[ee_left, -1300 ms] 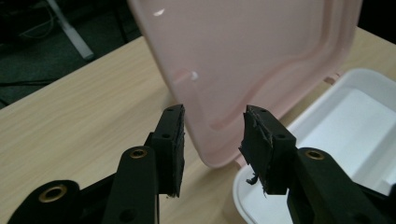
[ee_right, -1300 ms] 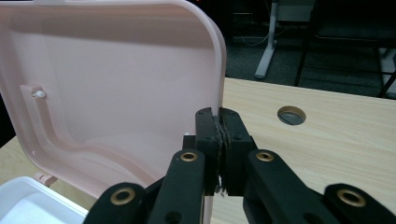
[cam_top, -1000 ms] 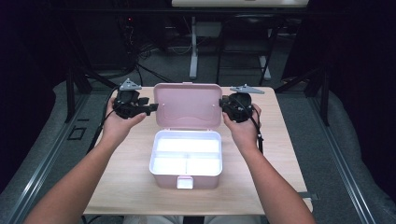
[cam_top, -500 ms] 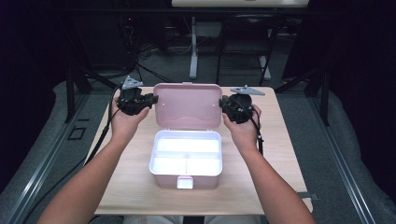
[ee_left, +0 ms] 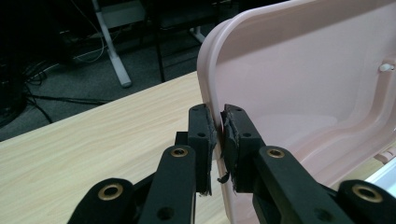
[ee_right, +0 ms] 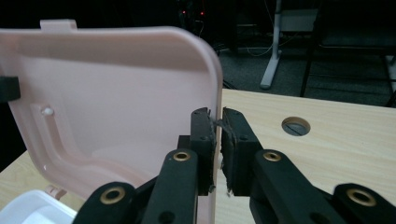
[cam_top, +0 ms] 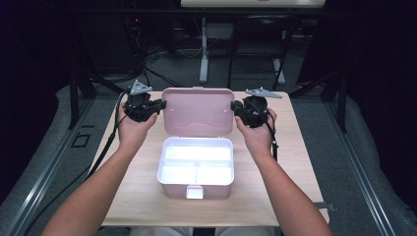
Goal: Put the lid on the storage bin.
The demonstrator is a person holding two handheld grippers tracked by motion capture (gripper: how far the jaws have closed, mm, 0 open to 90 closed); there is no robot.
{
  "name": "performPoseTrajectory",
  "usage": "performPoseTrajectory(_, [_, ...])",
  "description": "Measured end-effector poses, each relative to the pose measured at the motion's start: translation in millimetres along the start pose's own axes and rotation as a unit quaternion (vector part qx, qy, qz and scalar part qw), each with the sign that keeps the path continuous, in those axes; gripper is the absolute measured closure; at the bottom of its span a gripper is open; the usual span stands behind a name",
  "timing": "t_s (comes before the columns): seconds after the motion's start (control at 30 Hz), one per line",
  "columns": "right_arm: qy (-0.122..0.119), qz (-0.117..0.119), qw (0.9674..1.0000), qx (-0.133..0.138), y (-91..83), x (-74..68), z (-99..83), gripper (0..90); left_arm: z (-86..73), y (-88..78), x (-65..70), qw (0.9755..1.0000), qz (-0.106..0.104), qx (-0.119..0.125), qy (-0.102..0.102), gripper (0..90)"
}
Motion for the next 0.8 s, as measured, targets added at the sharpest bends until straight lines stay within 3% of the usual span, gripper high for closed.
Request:
performPoseTrajectory(0.37, [-0.014,-0.001,0.9999,0.008,4.5,-2.1,26.4,82.3,-0.2,-2.1,0.7,1.0,-0.005,0.001,0.002,82.5])
performPoseTrajectory(0.53, [-0.042,-0.014,0.9989,0.013,0.8,-5.4,26.1,84.2,-0.1,-5.2,1.4,0.9999,-0.005,0.0,0.009,82.4])
performPoseTrajectory(0.8, [-0.058,-0.013,0.9979,0.026,-8.2,-10.1,24.4,84.8,7.3,-13.6,2.4,0.9998,-0.014,0.013,0.007,78.8])
Point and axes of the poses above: each handheld gripper's, and its own axes: y roughly forward along the jaws, z roughly out of its top, x roughly to its right, the point moved 8 cm from there along y, roughly forward along the jaws, and after that the axes turned 6 degrees about x, right-handed, at the moved point
